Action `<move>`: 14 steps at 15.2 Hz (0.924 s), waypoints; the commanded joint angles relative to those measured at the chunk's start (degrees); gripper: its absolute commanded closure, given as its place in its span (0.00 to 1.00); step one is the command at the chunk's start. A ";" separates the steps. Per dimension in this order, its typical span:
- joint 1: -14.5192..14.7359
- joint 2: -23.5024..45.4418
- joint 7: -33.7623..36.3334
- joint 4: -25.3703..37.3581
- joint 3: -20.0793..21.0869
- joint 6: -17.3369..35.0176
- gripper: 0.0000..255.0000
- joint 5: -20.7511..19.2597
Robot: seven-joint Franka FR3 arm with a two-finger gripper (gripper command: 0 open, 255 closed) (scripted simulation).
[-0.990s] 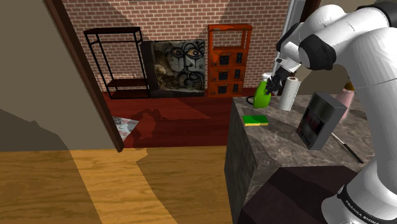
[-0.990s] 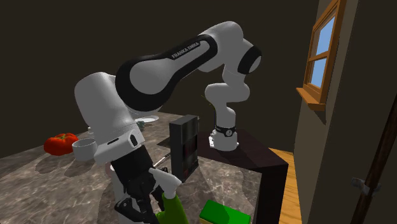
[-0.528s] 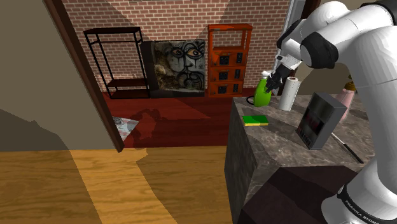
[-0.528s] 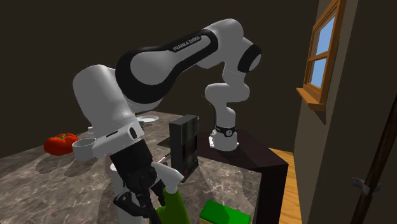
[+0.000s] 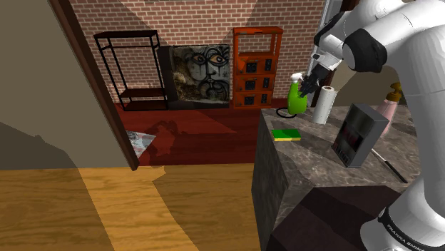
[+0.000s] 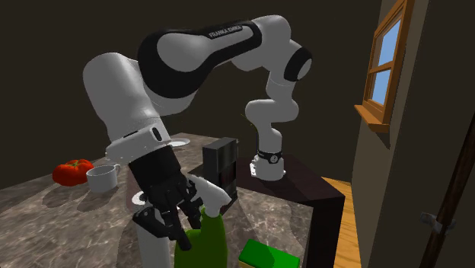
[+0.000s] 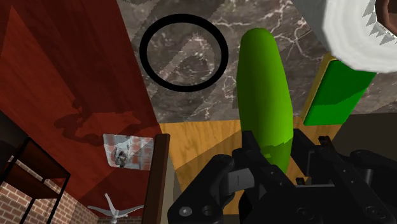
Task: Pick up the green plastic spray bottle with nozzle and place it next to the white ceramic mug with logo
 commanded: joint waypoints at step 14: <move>0.38 -4.34 5.67 5.35 -2.59 -6.36 1.00 -3.94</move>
